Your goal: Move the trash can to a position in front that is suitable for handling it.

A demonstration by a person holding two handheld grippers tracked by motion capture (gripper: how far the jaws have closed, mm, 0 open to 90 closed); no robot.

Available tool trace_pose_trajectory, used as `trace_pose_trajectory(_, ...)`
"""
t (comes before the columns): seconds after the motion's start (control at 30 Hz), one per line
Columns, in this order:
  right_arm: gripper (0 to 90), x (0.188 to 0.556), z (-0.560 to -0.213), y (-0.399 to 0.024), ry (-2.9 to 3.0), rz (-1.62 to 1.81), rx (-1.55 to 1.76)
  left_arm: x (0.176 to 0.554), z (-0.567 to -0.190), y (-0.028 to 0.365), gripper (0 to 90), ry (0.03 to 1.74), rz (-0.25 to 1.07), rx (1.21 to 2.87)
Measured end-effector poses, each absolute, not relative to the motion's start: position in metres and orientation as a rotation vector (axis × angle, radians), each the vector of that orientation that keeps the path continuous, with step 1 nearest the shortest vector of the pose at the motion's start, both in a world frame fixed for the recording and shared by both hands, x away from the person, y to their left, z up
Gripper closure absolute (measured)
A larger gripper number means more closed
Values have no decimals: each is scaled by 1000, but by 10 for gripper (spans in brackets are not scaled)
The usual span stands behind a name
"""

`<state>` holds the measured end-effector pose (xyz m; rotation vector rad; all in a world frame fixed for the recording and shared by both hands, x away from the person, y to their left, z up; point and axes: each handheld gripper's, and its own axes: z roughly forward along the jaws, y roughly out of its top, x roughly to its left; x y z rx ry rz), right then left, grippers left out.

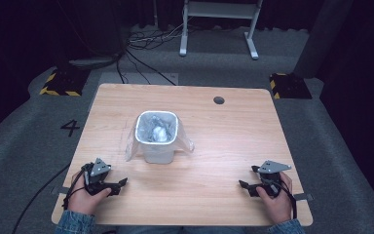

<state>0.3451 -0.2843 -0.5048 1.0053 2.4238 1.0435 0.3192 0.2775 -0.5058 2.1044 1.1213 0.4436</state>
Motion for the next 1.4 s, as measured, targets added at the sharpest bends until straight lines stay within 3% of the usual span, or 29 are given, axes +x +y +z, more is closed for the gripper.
trace_pose_trajectory(0.4, 183, 345, -505, -284, 2427, 1046, 999, 325, -493, 287, 229, 1191, 455, 2059)
trace_pose_trajectory(0.73, 183, 346, -505, -284, 2428, 1047, 998, 334, -470, 292, 224, 1202, 507, 1979)
trace_pose_trajectory(0.97, 183, 346, -505, -284, 2429, 1047, 999, 343, -447, 291, 247, 1172, 587, 1931)
trace_pose_trajectory(1.4, 183, 346, -505, -284, 2429, 1048, 999, 364, -418, 283, 258, 1136, 607, 1872)
